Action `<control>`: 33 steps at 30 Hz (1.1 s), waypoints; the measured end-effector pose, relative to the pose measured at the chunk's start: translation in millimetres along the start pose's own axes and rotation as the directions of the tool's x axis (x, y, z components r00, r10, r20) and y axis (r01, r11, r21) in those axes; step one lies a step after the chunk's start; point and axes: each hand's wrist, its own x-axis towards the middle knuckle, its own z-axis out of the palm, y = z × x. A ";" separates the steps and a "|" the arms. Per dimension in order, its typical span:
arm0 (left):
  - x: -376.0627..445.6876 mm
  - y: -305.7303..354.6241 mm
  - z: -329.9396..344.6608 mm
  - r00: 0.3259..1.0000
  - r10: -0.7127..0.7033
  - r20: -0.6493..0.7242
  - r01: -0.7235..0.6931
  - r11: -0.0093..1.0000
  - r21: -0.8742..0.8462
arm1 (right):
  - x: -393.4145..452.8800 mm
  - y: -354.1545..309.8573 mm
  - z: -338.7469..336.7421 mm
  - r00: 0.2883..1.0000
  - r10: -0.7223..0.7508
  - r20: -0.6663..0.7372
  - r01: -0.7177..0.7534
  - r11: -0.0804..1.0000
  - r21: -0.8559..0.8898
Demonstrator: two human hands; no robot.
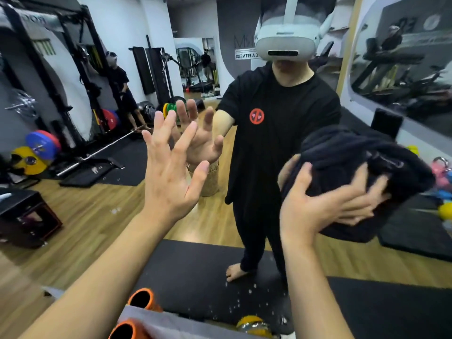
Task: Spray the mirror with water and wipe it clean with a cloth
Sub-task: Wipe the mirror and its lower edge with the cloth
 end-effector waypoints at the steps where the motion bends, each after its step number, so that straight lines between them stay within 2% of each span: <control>1: 0.5 -4.7 -1.5 1.000 -0.011 0.003 0.011 1.000 -0.024 | -18.0 -20.7 13.7 0.995 -0.054 0.080 0.053 0.998 0.018; 3: 7.4 -5.9 -12.1 1.000 0.015 -0.013 -0.016 0.998 -0.068 | -58.8 -76.3 30.5 0.938 -0.280 0.205 0.285 0.958 0.005; 4: 10.4 -6.8 -16.4 0.999 0.020 -0.030 -0.022 0.996 -0.088 | -76.2 -94.3 36.2 0.879 -0.392 0.272 0.407 0.913 0.002; 6: 13.0 -7.8 -20.9 0.997 0.063 -0.047 -0.066 0.995 -0.071 | -94.8 -110.9 51.5 0.785 -0.536 0.310 0.541 0.837 0.078; 10: 7.2 -8.9 -16.7 0.998 0.053 0.018 -0.053 0.998 0.017 | -124.9 -96.7 56.1 0.504 -0.772 0.389 0.791 0.593 0.151; 14: -13.5 -7.2 1.7 0.996 0.057 0.064 -0.060 0.997 0.045 | -109.2 -55.9 46.5 0.420 -0.844 0.333 0.867 0.482 0.127; 20: -14.3 30.2 32.8 0.961 0.273 0.054 -0.273 0.962 0.006 | -49.9 20.0 15.6 0.345 -0.877 0.335 0.903 0.407 0.137; 24: 3.9 55.8 54.7 0.929 0.371 0.015 -0.371 0.927 0.047 | 11.6 70.3 -8.6 0.379 -0.870 0.315 0.904 0.421 0.075; 28: 35.1 77.8 69.8 0.953 0.299 -0.051 -0.289 0.945 0.155 | 79.5 111.4 -29.0 0.466 -0.846 0.260 0.880 0.475 -0.032; 30: 52.8 81.5 70.9 0.971 0.227 -0.077 -0.208 0.957 0.203 | 111.2 123.8 -38.4 0.545 -0.805 0.235 0.835 0.546 -0.069; 33: 74.8 80.3 66.0 0.989 0.074 -0.131 -0.045 0.976 0.214 | 148.1 123.9 -50.2 0.725 -0.663 0.185 0.686 0.718 -0.117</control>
